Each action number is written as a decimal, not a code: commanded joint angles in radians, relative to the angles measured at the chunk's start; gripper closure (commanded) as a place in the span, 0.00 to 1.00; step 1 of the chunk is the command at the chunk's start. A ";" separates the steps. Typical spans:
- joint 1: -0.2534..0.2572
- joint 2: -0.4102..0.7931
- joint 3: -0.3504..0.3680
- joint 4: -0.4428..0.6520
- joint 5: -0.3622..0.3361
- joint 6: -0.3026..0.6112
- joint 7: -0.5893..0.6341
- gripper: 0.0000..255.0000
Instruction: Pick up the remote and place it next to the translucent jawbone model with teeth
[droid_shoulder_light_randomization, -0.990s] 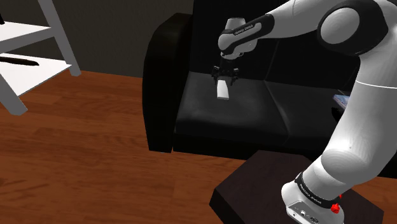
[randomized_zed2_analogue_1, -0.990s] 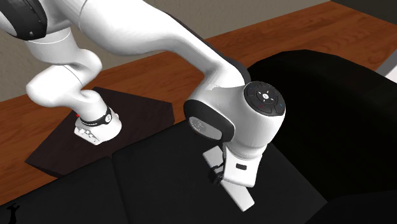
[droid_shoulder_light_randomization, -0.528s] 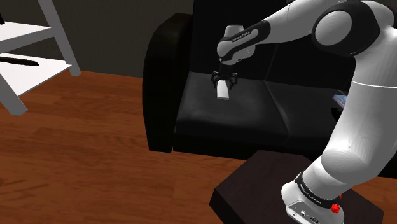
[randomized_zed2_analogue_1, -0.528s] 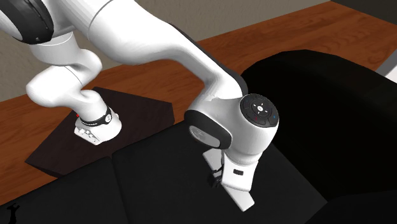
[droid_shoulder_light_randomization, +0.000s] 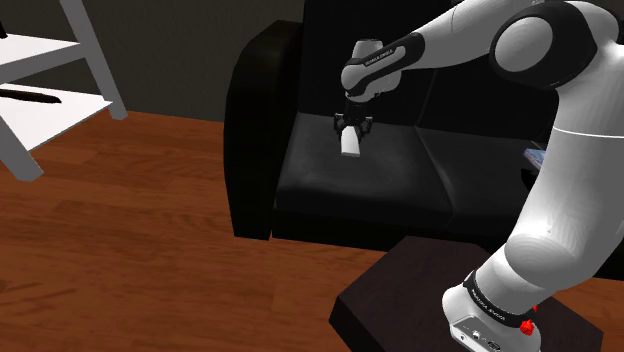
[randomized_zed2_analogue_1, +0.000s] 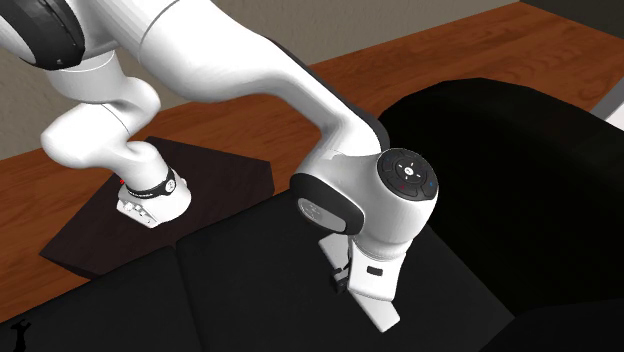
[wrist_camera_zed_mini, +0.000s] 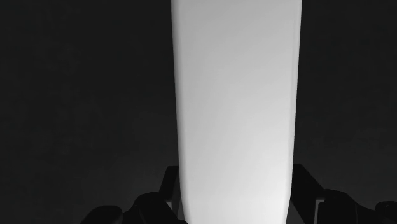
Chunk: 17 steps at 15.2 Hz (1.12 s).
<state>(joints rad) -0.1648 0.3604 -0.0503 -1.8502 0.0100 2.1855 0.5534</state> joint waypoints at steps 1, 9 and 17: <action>0.000 0.000 0.000 0.000 0.000 0.000 0.000 1.00; 0.000 -0.006 0.000 0.004 0.000 -0.011 0.000 1.00; 0.001 -0.054 -0.001 0.048 -0.003 -0.103 0.001 1.00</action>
<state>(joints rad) -0.1650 0.3135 -0.0519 -1.8059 0.0074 2.0942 0.5529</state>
